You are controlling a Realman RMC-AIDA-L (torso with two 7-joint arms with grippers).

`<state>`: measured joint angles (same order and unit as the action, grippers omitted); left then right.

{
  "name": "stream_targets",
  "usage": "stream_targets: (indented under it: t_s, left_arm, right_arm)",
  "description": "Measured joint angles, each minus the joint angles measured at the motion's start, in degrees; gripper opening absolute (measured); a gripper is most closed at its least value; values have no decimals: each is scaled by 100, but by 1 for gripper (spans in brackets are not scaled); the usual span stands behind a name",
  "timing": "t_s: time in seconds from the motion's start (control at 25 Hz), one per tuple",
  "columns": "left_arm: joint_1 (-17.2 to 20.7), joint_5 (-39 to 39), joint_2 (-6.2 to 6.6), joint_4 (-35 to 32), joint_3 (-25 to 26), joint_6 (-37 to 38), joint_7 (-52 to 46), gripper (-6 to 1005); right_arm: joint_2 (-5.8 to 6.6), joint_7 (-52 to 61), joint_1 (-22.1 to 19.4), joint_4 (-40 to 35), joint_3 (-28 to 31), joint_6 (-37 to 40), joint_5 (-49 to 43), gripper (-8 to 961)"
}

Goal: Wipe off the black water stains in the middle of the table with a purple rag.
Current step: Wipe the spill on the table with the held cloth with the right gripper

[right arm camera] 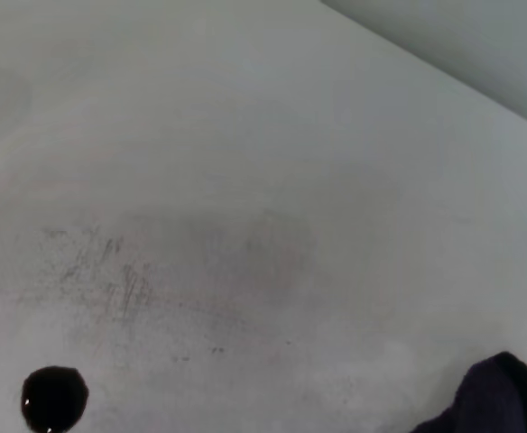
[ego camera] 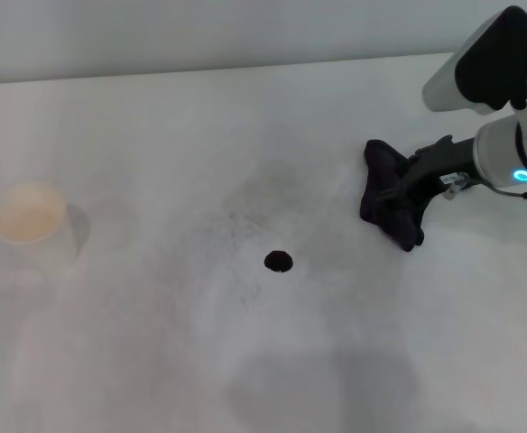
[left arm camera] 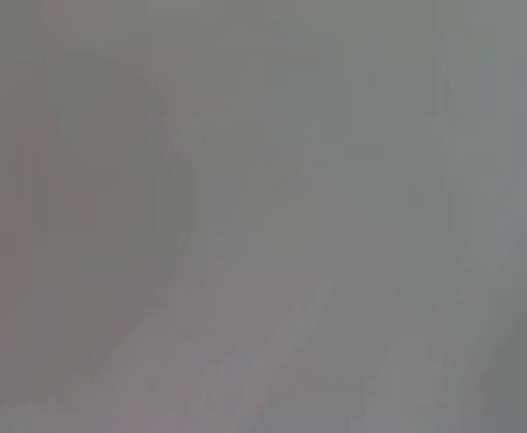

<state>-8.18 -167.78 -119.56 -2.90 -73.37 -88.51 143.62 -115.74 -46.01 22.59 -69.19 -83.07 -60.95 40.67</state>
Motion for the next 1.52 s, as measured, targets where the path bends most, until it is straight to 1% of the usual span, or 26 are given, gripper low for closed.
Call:
stream_targets:
  t_s: [0.24, 0.6, 0.8, 1.04, 1.24, 1.4, 1.52]
  left_arm:
    - [-2, 0, 12, -22, 7, 37, -1, 888]
    - [1, 0, 14, -25, 126, 29, -1, 888]
    - [0, 0, 20, -25, 129, 41, -1, 888]
    - [1, 0, 21, -27, 130, 34, -1, 888]
    - [1, 0, 21, -24, 130, 13, -1, 888]
    - [1, 0, 21, -22, 130, 11, -1, 888]
    - [1, 0, 21, -19, 129, 11, -1, 888]
  right_arm:
    - [4, 128, 72, 466, -68, 565, 14, 617]
    - [3, 171, 198, 853, -81, 698, 11, 617]
    - [8, 217, 215, 904, -83, 693, -21, 616]
    - [40, 369, 214, 953, -45, 667, -22, 519]
    - [43, 349, 221, 982, -42, 660, -35, 295]
    - [43, 317, 221, 943, -43, 625, -24, 241]
    - [35, 229, 217, 766, -63, 450, 52, 201]
